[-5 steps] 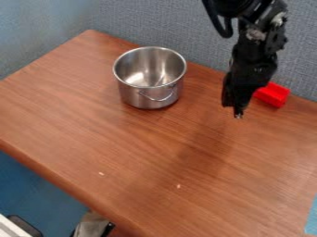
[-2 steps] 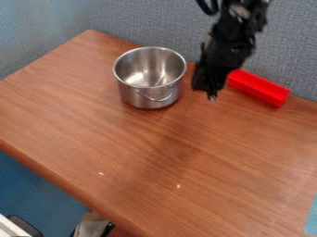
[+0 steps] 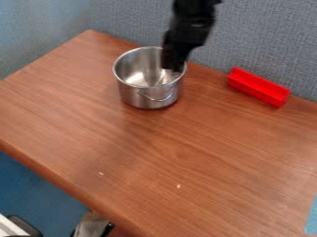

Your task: Put the red object in the metal pot

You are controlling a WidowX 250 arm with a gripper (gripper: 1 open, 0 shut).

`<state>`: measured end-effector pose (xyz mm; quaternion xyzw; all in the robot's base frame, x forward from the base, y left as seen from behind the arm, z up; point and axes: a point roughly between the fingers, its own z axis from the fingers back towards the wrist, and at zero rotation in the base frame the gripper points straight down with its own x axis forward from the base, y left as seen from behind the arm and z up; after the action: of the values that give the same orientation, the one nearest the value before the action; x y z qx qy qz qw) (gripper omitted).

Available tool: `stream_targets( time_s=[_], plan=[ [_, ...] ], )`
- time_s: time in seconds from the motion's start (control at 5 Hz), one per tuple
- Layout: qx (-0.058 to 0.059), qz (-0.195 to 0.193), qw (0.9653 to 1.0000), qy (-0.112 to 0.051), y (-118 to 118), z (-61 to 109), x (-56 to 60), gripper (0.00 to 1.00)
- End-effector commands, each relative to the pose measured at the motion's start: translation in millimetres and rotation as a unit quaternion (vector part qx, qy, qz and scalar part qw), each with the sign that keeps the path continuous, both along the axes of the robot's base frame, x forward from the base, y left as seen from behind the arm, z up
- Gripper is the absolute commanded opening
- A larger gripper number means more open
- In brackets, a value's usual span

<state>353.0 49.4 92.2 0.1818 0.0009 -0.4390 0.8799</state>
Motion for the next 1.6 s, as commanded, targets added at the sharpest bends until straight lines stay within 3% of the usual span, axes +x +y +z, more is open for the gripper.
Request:
stream_targets(
  time_s=[0.0,0.2,0.4,0.6,0.8,1.0,1.4],
  plan=[
    [-0.002,-0.108,0.9908,-0.082,-22.9,17.9,20.9,1.00],
    [-0.005,-0.144,0.9858,-0.086,-52.2,22.9,27.0,1.00],
    [-0.008,-0.208,0.9747,-0.082,-71.5,28.9,46.1,1.00],
    [-0.018,-0.312,0.9469,-0.075,-90.5,33.0,66.9,1.00],
    [-0.040,-0.375,0.9213,-0.095,-91.3,25.0,76.5,1.00],
    [-0.061,-0.416,0.9001,-0.114,-88.5,14.1,84.4,1.00],
    [-0.105,-0.418,0.8960,-0.107,-91.3,7.5,91.0,1.00]
  ],
)
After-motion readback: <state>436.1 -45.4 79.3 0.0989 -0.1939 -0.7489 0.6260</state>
